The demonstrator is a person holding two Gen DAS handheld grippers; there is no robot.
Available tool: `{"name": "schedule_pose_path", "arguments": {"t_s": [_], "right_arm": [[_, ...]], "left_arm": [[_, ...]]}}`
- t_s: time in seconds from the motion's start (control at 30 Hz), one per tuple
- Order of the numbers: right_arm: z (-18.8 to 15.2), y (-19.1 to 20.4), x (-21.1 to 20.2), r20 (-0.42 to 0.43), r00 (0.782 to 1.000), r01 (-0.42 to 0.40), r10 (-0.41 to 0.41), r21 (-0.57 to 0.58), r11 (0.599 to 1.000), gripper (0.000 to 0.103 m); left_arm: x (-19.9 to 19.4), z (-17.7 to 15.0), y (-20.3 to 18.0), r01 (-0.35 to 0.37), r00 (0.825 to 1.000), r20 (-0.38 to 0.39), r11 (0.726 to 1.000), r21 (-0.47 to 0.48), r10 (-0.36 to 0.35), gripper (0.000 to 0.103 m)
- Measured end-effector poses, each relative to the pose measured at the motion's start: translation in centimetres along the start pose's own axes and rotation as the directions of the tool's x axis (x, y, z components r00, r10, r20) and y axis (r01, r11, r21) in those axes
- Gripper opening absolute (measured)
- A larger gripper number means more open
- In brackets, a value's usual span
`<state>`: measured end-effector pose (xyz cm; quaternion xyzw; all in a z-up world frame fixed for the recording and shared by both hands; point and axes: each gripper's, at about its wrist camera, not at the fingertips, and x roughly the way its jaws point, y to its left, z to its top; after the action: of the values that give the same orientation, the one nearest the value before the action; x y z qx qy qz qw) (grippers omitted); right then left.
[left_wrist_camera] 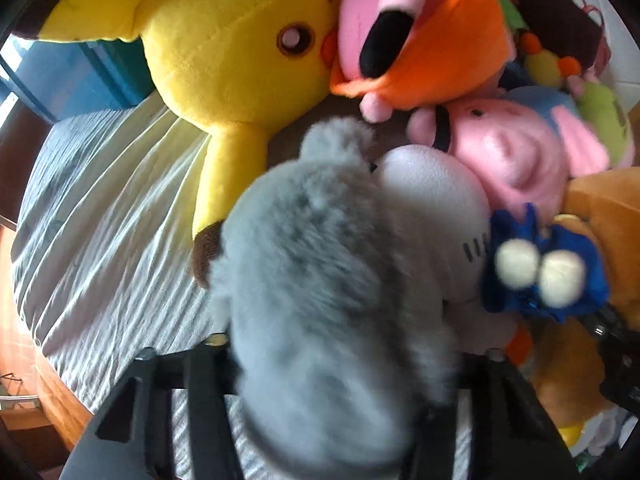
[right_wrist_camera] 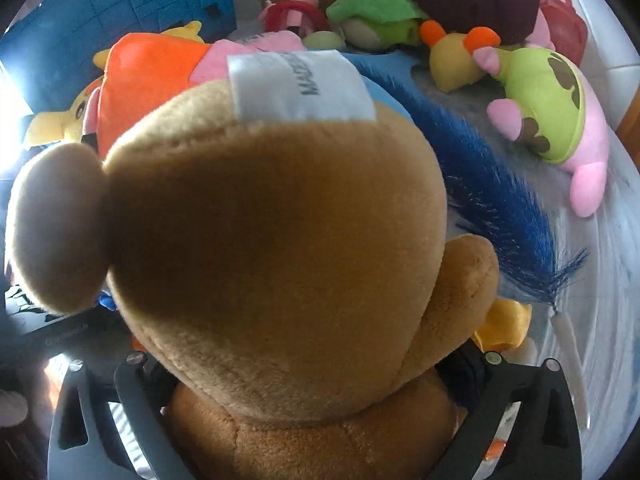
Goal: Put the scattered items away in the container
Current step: 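Close the left tool on the grey elephant while the right tool grips the brown bear, then lift the grey elephant with the left tool while the right tool lifts the brown bear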
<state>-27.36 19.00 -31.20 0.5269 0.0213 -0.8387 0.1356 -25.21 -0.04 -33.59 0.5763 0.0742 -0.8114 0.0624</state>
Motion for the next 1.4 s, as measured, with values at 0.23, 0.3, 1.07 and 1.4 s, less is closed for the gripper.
{"name": "schedule_pose_path", "arguments": {"t_s": [0.23,0.3,1.07,1.4], "right_arm": [[-0.2,0.6,-3.0,0.063,0.998,-0.013,0.013,-0.004,1.000,0.088],[0.1,1.2,-4.6,0.098,0.995,-0.024,0.026,-0.023,0.999,0.088],[1.8,5.6,-13.0,0.252,0.960,-0.076,0.120,-0.179,0.981,0.088],[2.4,10.4,-14.4,0.265,0.948,-0.104,0.178,-0.269,0.957,0.088]], "left_arm": [[-5.6,-0.4,-0.2,0.009,0.993,0.114,1.000,0.029,-0.012,0.044],[-7.7,-0.4,-0.3,0.010,0.988,0.155,0.999,0.038,-0.016,0.044],[-18.3,-3.8,4.2,-0.006,0.946,0.325,0.998,-0.059,0.024,0.044],[-21.3,-5.2,8.9,-0.014,0.923,0.379,0.991,-0.132,0.064,0.044]]}}
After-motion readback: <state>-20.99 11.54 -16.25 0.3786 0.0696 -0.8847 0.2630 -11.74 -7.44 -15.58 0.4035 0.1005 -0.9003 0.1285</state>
